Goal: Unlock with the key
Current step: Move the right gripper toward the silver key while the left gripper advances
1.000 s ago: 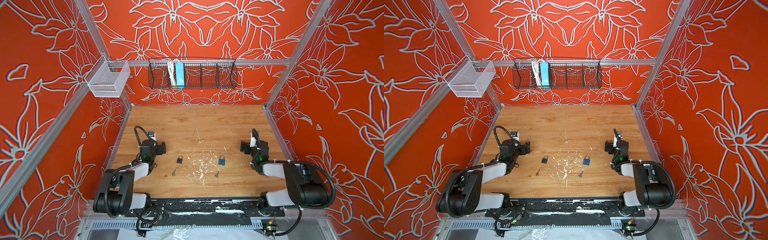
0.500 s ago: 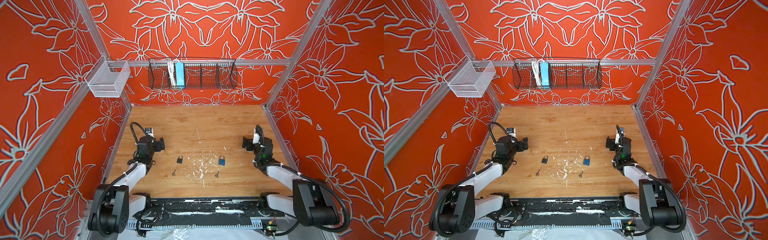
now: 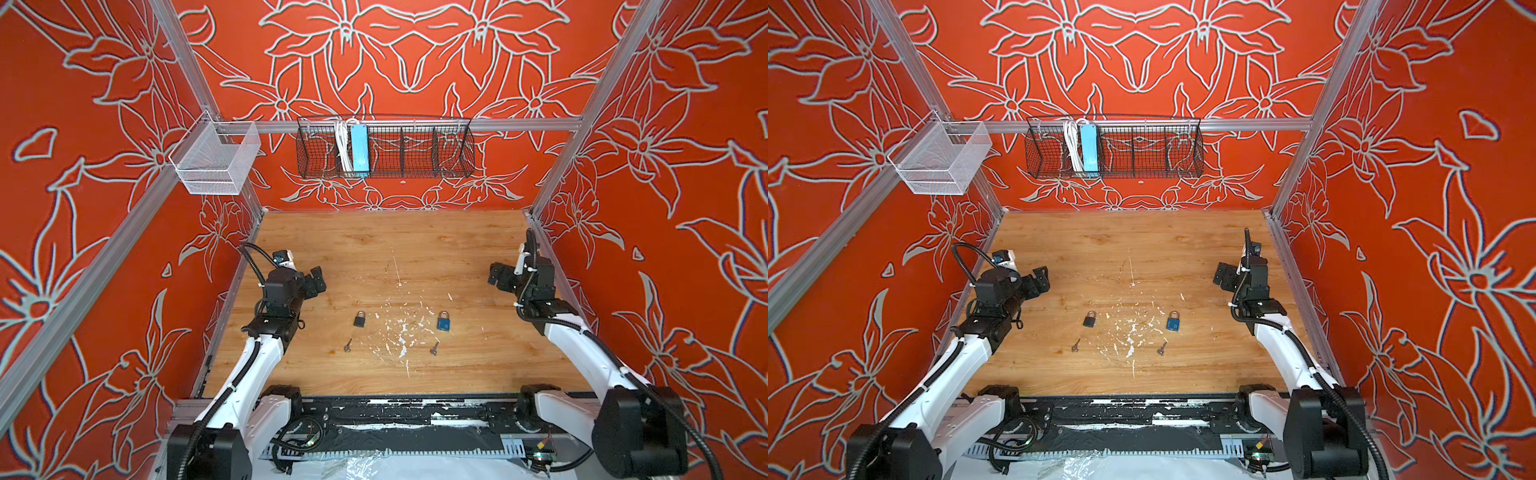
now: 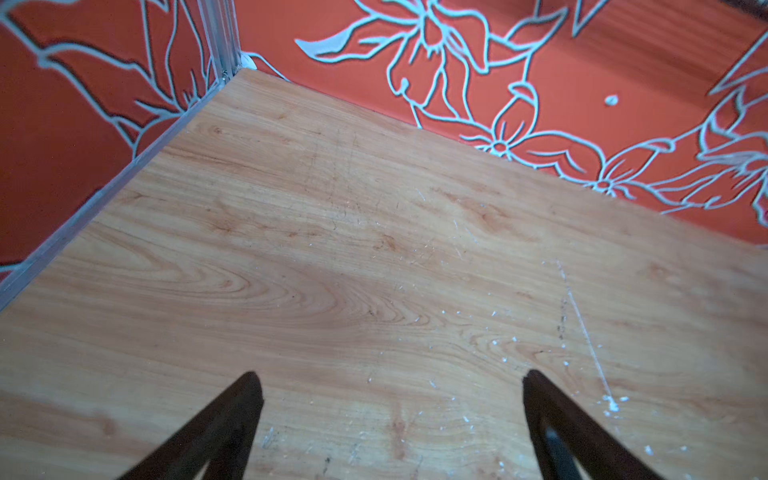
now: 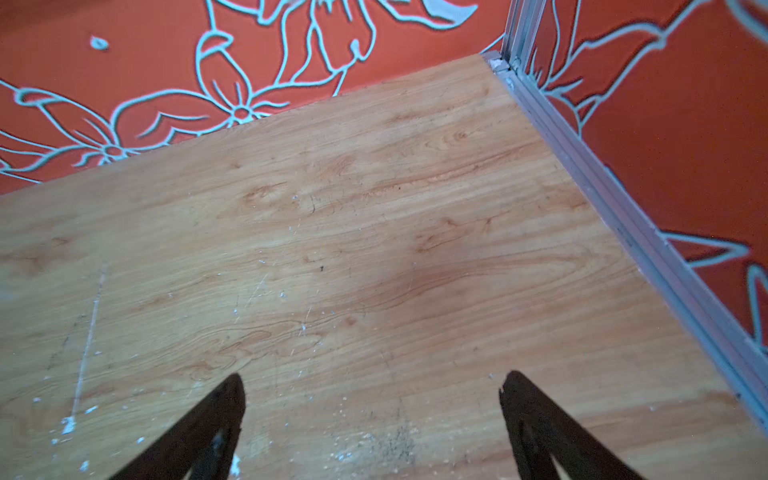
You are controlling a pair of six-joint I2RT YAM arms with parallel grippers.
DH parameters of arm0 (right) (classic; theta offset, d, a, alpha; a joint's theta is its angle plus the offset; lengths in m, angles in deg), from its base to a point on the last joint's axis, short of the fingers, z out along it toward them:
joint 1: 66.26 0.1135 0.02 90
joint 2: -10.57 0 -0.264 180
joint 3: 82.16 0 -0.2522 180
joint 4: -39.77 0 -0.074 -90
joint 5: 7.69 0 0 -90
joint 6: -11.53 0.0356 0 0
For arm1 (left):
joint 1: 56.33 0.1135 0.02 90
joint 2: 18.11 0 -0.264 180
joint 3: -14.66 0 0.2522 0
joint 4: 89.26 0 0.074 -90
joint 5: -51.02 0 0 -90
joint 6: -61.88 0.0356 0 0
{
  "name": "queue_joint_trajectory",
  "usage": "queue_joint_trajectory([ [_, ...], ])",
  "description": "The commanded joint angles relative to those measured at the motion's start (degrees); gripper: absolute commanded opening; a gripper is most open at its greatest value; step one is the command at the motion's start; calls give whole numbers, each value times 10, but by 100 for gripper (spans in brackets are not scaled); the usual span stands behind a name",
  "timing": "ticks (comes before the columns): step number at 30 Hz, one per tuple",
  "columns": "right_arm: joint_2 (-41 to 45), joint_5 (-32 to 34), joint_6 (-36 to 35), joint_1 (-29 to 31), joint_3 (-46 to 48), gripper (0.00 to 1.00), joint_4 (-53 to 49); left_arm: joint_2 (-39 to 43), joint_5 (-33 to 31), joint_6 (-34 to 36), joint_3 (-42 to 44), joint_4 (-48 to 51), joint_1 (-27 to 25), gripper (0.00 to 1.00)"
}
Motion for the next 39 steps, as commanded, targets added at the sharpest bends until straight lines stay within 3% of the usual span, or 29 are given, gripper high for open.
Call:
queue_joint_trajectory([
  [1,26,-41,94,-2,18,97,-44,16,-26,-117,-4,61,3,97],
  [6,63,-77,100,-2,24,97,-73,18,12,-152,-6,95,3,97],
  [16,61,-167,87,11,-18,95,-171,34,173,-206,-15,135,-6,97],
  [23,51,-175,75,53,-44,92,-249,42,150,-228,-22,170,-113,97],
  [28,43,-160,68,115,-59,91,-305,52,122,-260,-7,160,-203,97],
  [39,23,-140,86,239,-65,86,-370,38,75,-329,8,132,-341,97],
])
